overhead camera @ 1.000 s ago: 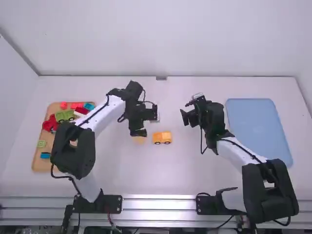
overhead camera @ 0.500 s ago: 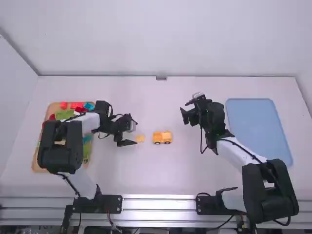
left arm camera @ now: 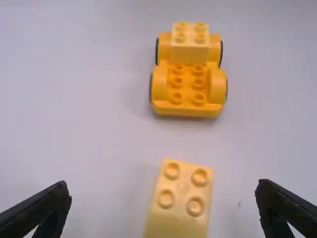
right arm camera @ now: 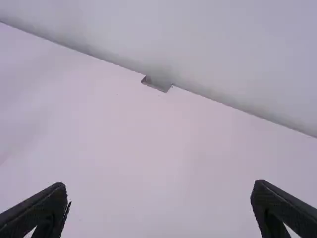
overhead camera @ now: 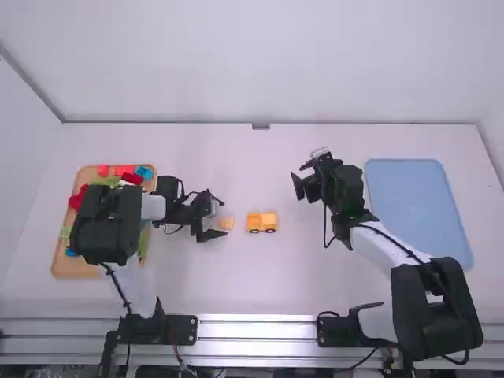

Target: Assemble lego blocks to make yellow taxi

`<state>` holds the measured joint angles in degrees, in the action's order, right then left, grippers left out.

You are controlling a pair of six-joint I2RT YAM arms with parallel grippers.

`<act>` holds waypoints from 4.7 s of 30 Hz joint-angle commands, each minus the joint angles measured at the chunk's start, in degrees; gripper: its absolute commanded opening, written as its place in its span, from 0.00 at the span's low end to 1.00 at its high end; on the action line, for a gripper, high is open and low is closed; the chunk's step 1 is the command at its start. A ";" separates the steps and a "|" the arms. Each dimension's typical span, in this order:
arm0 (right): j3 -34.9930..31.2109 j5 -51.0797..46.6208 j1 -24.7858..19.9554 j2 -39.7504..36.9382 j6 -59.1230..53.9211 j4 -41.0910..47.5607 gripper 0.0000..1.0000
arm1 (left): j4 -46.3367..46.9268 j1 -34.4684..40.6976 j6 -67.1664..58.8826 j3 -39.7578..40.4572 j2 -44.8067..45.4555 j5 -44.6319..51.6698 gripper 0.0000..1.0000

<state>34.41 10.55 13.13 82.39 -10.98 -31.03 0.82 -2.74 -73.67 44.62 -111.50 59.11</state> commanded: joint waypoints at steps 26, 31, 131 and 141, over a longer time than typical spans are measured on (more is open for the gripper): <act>-0.33 -0.07 0.04 0.00 0.46 -2.29 0.98 | -2.01 0.48 -0.26 0.26 -4.17 0.02 0.61; -0.33 -0.09 0.07 0.00 0.46 -2.40 0.98 | -7.69 0.48 -0.22 -2.40 -4.17 0.24 0.52; -11.10 38.73 1.60 22.21 -28.55 -10.75 0.99 | -7.17 16.24 16.81 0.72 9.22 -0.02 0.04; -3.23 41.92 0.79 33.57 -31.39 -12.24 0.99 | -7.30 16.24 16.81 0.74 9.22 0.00 0.06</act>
<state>27.66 50.13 14.81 111.92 -42.44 -43.31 -6.66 13.04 -55.88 44.47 -103.26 57.01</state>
